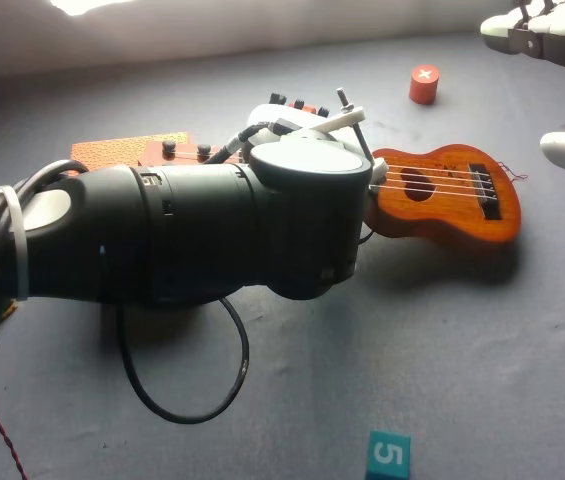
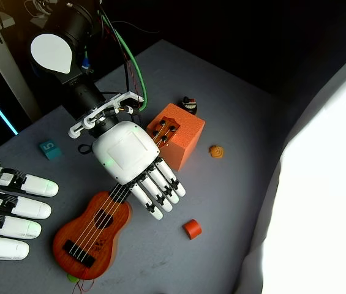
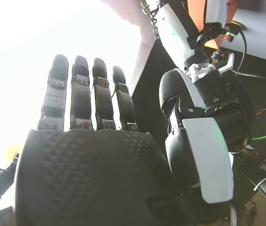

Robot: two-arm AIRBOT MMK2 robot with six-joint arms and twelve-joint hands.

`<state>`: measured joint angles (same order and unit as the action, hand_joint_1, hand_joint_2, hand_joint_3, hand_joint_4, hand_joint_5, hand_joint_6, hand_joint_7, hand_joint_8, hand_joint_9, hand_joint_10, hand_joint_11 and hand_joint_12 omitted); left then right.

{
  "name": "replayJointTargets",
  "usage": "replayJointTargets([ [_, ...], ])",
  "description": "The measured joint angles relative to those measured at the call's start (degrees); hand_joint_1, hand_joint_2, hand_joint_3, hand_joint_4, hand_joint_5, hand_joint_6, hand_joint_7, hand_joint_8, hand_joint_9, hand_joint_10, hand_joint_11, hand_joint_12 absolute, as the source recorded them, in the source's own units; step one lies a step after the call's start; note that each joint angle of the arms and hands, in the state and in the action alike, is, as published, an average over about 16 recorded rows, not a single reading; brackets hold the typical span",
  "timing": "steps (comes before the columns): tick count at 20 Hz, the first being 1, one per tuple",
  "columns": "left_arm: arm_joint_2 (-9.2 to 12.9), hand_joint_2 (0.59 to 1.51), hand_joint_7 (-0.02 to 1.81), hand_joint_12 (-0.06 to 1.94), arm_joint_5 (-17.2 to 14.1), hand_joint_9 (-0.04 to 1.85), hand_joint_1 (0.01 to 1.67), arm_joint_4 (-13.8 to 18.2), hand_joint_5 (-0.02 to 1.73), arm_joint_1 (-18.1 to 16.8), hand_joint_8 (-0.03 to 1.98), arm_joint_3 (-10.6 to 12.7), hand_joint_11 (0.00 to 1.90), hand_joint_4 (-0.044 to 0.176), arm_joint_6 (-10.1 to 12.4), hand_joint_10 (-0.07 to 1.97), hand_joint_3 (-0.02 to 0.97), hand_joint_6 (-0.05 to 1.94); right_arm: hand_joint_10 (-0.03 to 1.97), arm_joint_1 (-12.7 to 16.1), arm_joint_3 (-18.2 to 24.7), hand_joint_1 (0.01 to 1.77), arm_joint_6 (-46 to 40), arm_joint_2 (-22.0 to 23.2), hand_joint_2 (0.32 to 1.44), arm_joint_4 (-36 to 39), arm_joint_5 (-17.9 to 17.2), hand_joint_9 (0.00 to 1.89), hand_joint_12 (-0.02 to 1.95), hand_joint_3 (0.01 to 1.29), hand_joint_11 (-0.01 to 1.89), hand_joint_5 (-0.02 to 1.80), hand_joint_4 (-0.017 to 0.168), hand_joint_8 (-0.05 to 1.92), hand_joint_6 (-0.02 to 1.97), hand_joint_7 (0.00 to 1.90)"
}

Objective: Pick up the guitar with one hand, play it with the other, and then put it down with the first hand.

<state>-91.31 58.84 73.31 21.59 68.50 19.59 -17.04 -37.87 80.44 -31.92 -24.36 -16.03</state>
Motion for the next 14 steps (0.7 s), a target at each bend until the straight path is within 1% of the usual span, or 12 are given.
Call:
replayJointTargets([
  [3, -0.1, 1.014, 0.48, 1.14, -0.1, 0.47, 1.15, 0.1, 0.42, 0.0, 1.01, 0.0, 0.42, -0.001, 0.0, 1.11, 0.013, 0.95, 0.07, 0.0, 0.0, 0.43, 0.0, 0.0, 1.38, 0.0, 0.0, 0.16, 0.43, 0.02, 0.02, 0.19, 0.008, 0.01, 0.04, 0.20],
  [5, -0.1, 1.016, 0.65, 1.38, -0.2, 0.66, 1.15, 0.1, 0.59, 0.0, 1.26, 0.0, 0.61, 0.008, 0.0, 1.34, 0.014, 1.19, 0.06, 0.0, 0.0, 0.44, 0.0, 0.0, 1.38, 0.0, 0.0, 0.17, 0.45, 0.01, 0.02, 0.19, 0.008, 0.01, 0.04, 0.20],
  [6, -0.1, 1.019, 0.74, 1.50, -0.3, 0.75, 1.15, 0.1, 0.67, 0.0, 1.38, 0.0, 0.71, 0.012, 0.0, 1.46, 0.015, 1.31, 0.06, 0.0, 0.0, 0.44, 0.0, 0.0, 1.38, 0.0, 0.0, 0.17, 0.46, 0.01, 0.02, 0.19, 0.008, 0.01, 0.04, 0.20],
  [9, -0.1, 1.028, 1.00, 1.83, -0.5, 1.03, 1.18, -0.1, 0.92, -0.2, 1.74, -0.1, 1.01, 0.012, 0.0, 1.80, 0.017, 1.67, 0.06, 0.0, 0.0, 0.45, 0.2, 0.0, 1.38, 0.0, -0.1, 0.17, 0.50, 0.02, 0.02, 0.20, 0.008, 0.01, 0.04, 0.20],
  [10, -0.1, 1.031, 1.07, 1.89, -0.6, 1.12, 1.19, -0.2, 1.00, -0.3, 1.84, -0.1, 1.11, 0.013, 0.0, 1.88, 0.018, 1.78, 0.06, 0.0, 0.0, 0.45, 0.2, 0.0, 1.38, 0.0, -0.2, 0.17, 0.51, 0.02, 0.02, 0.20, 0.008, 0.01, 0.04, 0.21],
  [11, 0.0, 1.035, 1.14, 1.91, -0.7, 1.20, 1.20, -0.4, 1.07, -0.4, 1.90, -0.2, 1.20, 0.013, 0.0, 1.92, 0.018, 1.86, 0.06, 0.0, 0.0, 0.46, 0.3, 0.0, 1.38, 0.0, -0.2, 0.17, 0.52, 0.02, 0.02, 0.20, 0.008, 0.01, 0.04, 0.21],
  [12, 0.1, 1.038, 1.21, 1.92, -0.8, 1.28, 1.22, -0.6, 1.13, -0.6, 1.93, -0.3, 1.29, 0.013, 0.0, 1.93, 0.019, 1.91, 0.06, 0.0, -0.1, 0.46, 0.4, 0.0, 1.38, 0.0, -0.3, 0.18, 0.52, 0.02, 0.02, 0.21, 0.008, 0.01, 0.04, 0.21],
  [14, 0.4, 1.046, 1.32, 1.93, -1.1, 1.41, 1.24, -1.1, 1.24, -1.0, 1.94, -0.7, 1.43, 0.015, 0.0, 1.93, 0.021, 1.93, 0.06, 0.1, -0.3, 0.47, 0.5, 0.0, 1.38, -0.1, -0.1, 0.18, 0.51, 0.02, 0.02, 0.21, 0.008, 0.01, 0.04, 0.21],
])
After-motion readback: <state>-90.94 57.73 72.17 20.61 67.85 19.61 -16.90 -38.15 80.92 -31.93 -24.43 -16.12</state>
